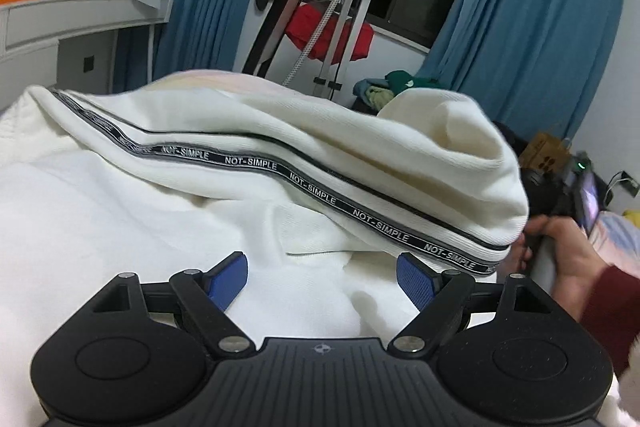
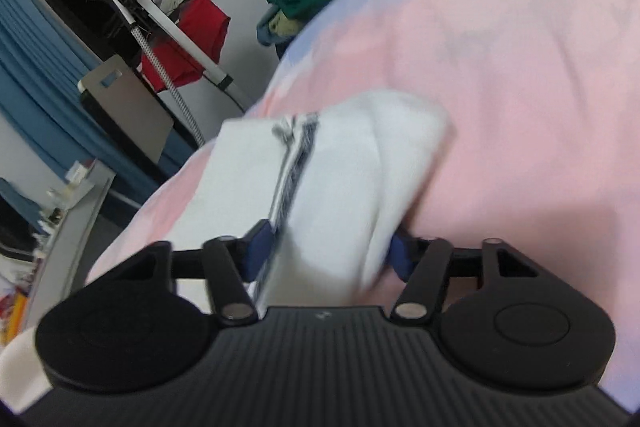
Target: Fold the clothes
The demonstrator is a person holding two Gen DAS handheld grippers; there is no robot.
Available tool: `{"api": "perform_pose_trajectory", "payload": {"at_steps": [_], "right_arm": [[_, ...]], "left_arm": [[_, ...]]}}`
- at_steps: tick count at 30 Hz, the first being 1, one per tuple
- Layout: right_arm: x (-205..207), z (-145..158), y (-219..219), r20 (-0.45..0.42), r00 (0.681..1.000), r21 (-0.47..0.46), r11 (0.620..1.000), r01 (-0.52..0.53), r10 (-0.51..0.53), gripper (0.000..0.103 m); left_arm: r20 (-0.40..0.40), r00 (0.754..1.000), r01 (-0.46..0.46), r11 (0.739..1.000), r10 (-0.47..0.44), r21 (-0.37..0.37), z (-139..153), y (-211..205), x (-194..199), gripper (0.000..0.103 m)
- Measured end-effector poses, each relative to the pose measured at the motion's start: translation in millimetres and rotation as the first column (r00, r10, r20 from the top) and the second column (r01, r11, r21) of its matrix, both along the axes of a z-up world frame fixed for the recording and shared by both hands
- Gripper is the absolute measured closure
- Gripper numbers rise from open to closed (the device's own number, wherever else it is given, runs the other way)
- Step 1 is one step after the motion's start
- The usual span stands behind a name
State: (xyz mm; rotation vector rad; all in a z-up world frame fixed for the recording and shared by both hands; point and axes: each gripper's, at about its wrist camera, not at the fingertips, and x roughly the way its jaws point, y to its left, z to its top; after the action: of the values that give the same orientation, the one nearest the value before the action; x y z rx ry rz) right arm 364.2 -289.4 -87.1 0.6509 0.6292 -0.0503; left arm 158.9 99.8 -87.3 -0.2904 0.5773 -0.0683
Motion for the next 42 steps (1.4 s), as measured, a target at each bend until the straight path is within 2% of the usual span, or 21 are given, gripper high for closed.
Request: {"api": "perform_pose_trajectory", "payload": {"at_steps": [1, 2, 6, 10, 12, 15, 17, 18, 21, 25, 29, 31, 32, 35, 38, 42], "right_arm": [[8, 4, 4, -0.009, 1.0, -0.038, 0.999, 0.007, -0.008, 0.09], [14, 10, 7, -0.016, 1.0, -0.068, 0.998, 0.009, -0.01, 0.091], [17, 43, 3, 0.068, 0.997, -0.155, 0.986, 0.059, -0.049, 0.093], [1, 73, -48, 0.112, 0.978, -0.193, 0.962, 0.193, -0.174, 0.093], [-20, 74, -90, 0.112, 0.958, -0.211, 0.936, 0.282, -0.263, 0.093], [-53, 74, -155, 0.116, 0.911, -0.239, 0.88, 0.411, -0.395, 0.093], [-79, 61, -194, 0.108, 0.88, -0.241, 0.846, 0.475, -0.463, 0.093], [-92, 50, -213, 0.085, 0.872, -0.226, 0.843, 0.489, -0.482, 0.093], [-126, 16, -247, 0.019, 0.868, -0.185, 0.851, 0.491, -0.497, 0.093], [-143, -18, -261, -0.02, 0.879, -0.119, 0.874, 0.471, -0.476, 0.093], [-134, -2, -252, 0.035, 0.893, -0.146, 0.881, 0.45, -0.45, 0.093], [-139, 8, -256, 0.106, 0.883, -0.095, 0.879, 0.467, -0.458, 0.093], [-140, 8, -258, 0.11, 0.883, -0.098, 0.879, 0.467, -0.457, 0.093], [-142, 4, -264, 0.101, 0.885, -0.125, 0.877, 0.464, -0.454, 0.093], [-140, -18, -274, 0.028, 0.888, -0.13, 0.879, 0.458, -0.458, 0.092], [-146, -19, -270, 0.024, 0.892, -0.12, 0.884, 0.451, -0.452, 0.085]], "left_arm": [[0.0, 1.0, 0.002, 1.0, -0.002, -0.008, -2, 2, 2, 0.02], [-0.003, 1.0, 0.004, 1.0, -0.004, -0.013, -3, 3, 4, 0.02], [0.007, 1.0, 0.01, 1.0, -0.01, -0.024, -3, 7, 2, 0.02], [0.008, 1.0, 0.01, 1.0, -0.01, -0.024, -1, 8, -1, 0.02], [0.006, 1.0, 0.01, 1.0, -0.01, -0.012, 0, 7, -3, 0.02], [-0.003, 1.0, -0.004, 0.999, 0.004, 0.051, 0, 4, -7, 0.02], [-0.004, 1.0, -0.001, 0.998, 0.001, 0.058, 0, 4, -9, 0.02], [-0.006, 1.0, 0.002, 0.998, -0.002, 0.056, -1, 5, -10, 0.02], [-0.009, 1.0, 0.004, 0.998, -0.004, 0.058, 0, 4, -12, 0.02], [-0.013, 1.0, 0.004, 0.996, -0.003, 0.092, 1, -1, -16, 0.02], [-0.017, 1.0, 0.008, 0.994, -0.007, 0.108, 2, -7, -19, 0.02], [-0.015, 1.0, 0.008, 0.992, -0.006, 0.126, 3, -10, -21, 0.02], [-0.017, 1.0, 0.009, 0.991, -0.007, 0.134, 4, -10, -22, 0.02], [-0.018, 1.0, 0.014, 0.988, -0.011, 0.151, 5, -11, -27, 0.02], [-0.008, 1.0, 0.009, 0.981, -0.008, 0.193, 7, -14, -30, 0.02], [0.005, 1.0, 0.003, 0.98, -0.004, 0.2, 13, -14, -30, 0.02]]}}
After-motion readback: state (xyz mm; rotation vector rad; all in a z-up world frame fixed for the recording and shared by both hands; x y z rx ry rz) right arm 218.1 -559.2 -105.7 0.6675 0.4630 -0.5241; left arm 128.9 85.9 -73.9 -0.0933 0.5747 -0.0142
